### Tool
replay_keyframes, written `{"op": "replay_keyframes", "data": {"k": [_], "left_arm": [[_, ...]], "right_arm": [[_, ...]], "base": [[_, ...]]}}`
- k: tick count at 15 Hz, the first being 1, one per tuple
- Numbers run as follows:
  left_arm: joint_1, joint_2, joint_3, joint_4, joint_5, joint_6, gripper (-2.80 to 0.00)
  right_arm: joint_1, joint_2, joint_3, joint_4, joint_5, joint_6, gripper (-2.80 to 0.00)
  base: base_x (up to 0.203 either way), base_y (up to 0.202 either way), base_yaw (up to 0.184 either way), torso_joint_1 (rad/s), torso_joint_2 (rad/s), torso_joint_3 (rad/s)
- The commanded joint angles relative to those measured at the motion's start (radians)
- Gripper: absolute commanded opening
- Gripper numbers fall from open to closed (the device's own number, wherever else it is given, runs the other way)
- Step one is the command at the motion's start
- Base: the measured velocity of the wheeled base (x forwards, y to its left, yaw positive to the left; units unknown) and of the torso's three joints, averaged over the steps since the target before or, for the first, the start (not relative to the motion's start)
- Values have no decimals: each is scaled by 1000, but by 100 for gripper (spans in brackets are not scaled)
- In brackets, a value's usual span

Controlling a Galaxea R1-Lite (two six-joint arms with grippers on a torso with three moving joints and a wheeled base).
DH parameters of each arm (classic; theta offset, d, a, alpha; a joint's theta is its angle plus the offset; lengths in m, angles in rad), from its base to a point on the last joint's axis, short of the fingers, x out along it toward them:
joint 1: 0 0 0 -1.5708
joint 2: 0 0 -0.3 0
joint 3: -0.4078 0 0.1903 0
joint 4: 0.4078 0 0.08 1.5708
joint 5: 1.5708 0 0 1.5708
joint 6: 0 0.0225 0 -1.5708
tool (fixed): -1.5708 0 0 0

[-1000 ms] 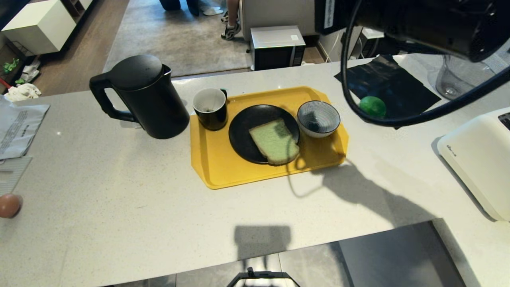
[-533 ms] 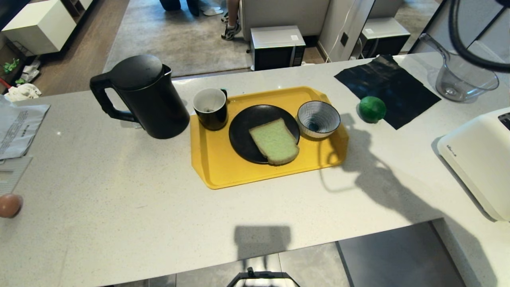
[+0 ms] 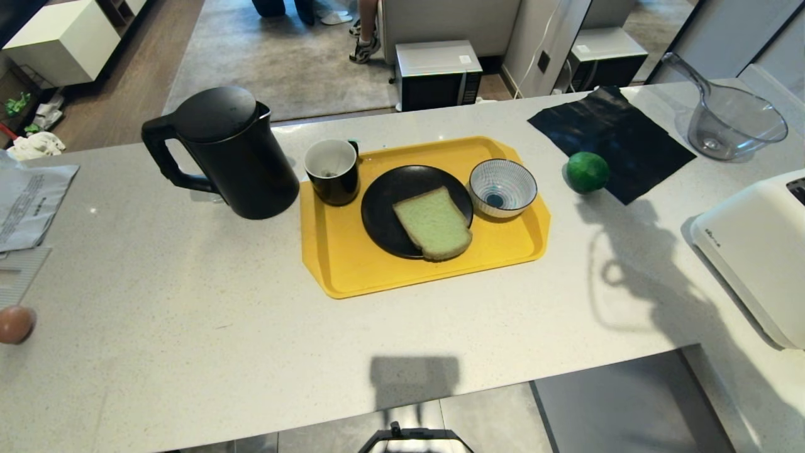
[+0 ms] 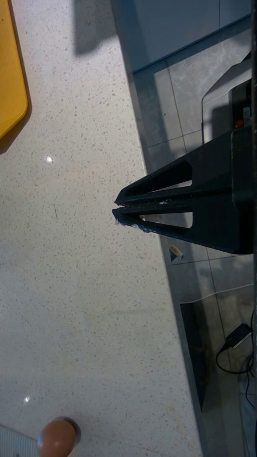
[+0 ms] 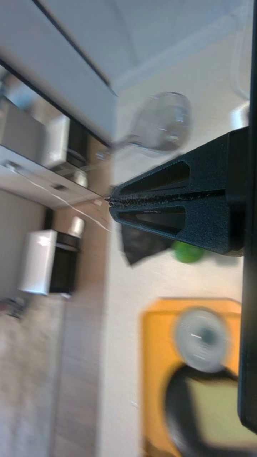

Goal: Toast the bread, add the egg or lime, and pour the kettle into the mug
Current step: Pick up the egg

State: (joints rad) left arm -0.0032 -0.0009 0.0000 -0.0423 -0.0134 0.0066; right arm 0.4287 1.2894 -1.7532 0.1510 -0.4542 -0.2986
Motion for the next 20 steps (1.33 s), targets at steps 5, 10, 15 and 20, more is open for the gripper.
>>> {"op": "replay_keyframes", "data": {"k": [5, 10, 15, 20], "left_arm": [[0, -2, 17, -1, 0, 0, -280], [0, -2, 17, -1, 0, 0, -280], [0, -2, 17, -1, 0, 0, -280], [0, -2, 17, -1, 0, 0, -280]], "right_arm": [[-188, -317, 168, 472, 291, 296, -280], [-215, -638, 558, 423, 425, 312, -280], [-248, -893, 798, 402, 427, 337, -280], [-347, -995, 1031, 312, 427, 355, -280]], "base": [[0, 0, 0, 0, 0, 0], [0, 0, 0, 0, 0, 0], [0, 0, 0, 0, 0, 0], [0, 0, 0, 0, 0, 0]]}}
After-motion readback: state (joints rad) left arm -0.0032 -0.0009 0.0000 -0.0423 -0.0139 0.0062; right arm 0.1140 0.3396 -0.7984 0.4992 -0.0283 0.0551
